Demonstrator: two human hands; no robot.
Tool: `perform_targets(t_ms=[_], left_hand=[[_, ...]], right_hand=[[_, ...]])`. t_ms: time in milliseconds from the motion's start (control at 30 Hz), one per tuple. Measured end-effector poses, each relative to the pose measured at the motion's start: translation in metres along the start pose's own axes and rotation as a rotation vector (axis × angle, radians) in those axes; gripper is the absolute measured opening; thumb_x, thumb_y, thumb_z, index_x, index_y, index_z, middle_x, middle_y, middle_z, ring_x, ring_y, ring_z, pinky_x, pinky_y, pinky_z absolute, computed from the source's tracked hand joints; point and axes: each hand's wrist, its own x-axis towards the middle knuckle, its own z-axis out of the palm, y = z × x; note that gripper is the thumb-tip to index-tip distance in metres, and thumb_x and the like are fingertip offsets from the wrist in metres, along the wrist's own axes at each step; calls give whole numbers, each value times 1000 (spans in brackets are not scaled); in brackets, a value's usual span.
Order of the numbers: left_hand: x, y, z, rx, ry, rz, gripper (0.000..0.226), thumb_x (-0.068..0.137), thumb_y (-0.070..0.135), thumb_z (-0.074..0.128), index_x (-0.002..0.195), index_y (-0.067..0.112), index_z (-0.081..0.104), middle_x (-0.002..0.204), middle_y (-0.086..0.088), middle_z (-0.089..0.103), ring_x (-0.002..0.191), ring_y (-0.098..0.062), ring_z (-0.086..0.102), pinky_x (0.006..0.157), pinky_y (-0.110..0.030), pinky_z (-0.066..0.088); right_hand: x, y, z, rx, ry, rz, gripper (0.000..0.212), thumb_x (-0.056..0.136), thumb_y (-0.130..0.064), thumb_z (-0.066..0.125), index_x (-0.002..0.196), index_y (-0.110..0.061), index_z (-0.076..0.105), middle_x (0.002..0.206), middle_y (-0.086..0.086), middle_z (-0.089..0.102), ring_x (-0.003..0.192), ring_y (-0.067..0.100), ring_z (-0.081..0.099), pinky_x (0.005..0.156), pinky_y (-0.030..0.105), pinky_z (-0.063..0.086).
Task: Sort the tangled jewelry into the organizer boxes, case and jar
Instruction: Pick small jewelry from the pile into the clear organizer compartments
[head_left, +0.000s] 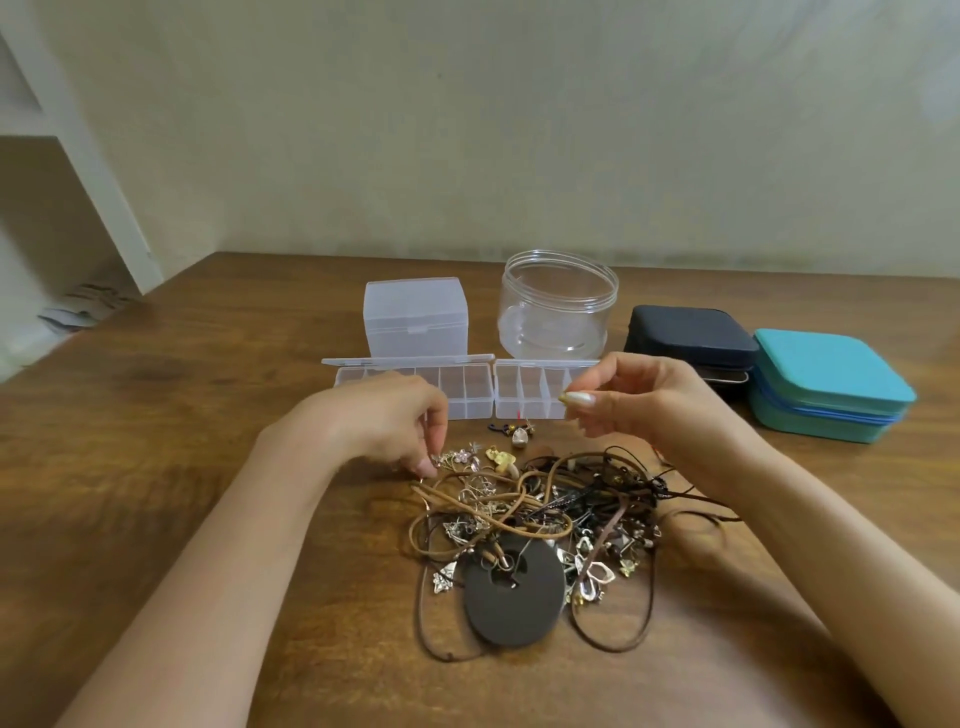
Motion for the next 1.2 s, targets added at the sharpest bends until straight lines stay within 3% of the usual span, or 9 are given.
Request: perform_targets(t_ms=[200, 367, 467, 567, 700, 900, 1000, 1200], left_hand=[[-4, -2, -1, -12, -164, -56, 47, 72, 16, 80, 107, 25, 50, 97, 6, 58, 77, -8, 54, 66, -23, 48], [-6, -3, -1, 42, -199, -54, 60, 66, 27, 84, 112, 28, 44, 99, 10, 53, 77, -5, 51, 65, -22, 44], [-5, -3, -1, 13, -153, -31, 50, 70, 30, 81, 106, 26, 48, 94, 9, 57, 79, -7, 54, 69, -23, 46], [-3, -4, -4, -15, 110, 25, 22, 80, 32, 72, 90, 23, 55, 82, 7, 63, 76, -8, 58, 71, -29, 49], [1, -3, -6, -160, 331, 81, 13, 90, 30, 60, 82, 19, 60, 65, 6, 69, 45, 4, 53, 61, -25, 47], [1, 10, -1, -220, 327, 198, 8, 89, 27, 61, 84, 22, 65, 64, 7, 69, 42, 2, 50, 49, -14, 43], [2, 16, 4, -167, 260, 247, 7, 89, 28, 62, 88, 24, 67, 66, 9, 67, 49, 5, 53, 50, -8, 37], [12, 17, 16, 96, 357, 192, 17, 94, 33, 54, 105, 29, 67, 70, 19, 57, 70, 2, 53, 73, -27, 47]], right_hand=[[1, 0, -1, 35, 35, 42, 26, 61, -17, 72, 80, -1, 66, 81, 16, 70, 69, 19, 64, 64, 24, 57], [2, 1, -3, 8, 41, 79, 27, 61, -21, 72, 79, -3, 67, 77, 10, 72, 69, 18, 63, 63, 22, 56], [3, 1, -5, 12, 37, 101, 22, 62, -22, 72, 77, -7, 68, 76, 9, 72, 69, 17, 62, 63, 21, 55], [4, 1, -7, 47, 24, 129, 15, 65, -18, 69, 76, -7, 68, 77, 10, 72, 65, 13, 62, 60, 20, 54], [4, 2, -10, -11, 44, 152, 6, 80, -6, 65, 76, -7, 69, 79, 11, 73, 59, 10, 61, 54, 16, 51], [8, 10, -6, -567, 214, 42, 6, 79, -21, 75, 74, -20, 72, 62, -9, 61, 56, 2, 50, 55, 14, 37], [8, 12, -3, -619, 225, 3, 5, 78, -23, 76, 74, -22, 72, 66, -11, 61, 61, 1, 50, 57, 13, 34], [12, 17, -2, -624, 210, 7, 7, 81, -26, 73, 85, -22, 75, 76, -10, 68, 76, 6, 63, 71, 20, 50]])
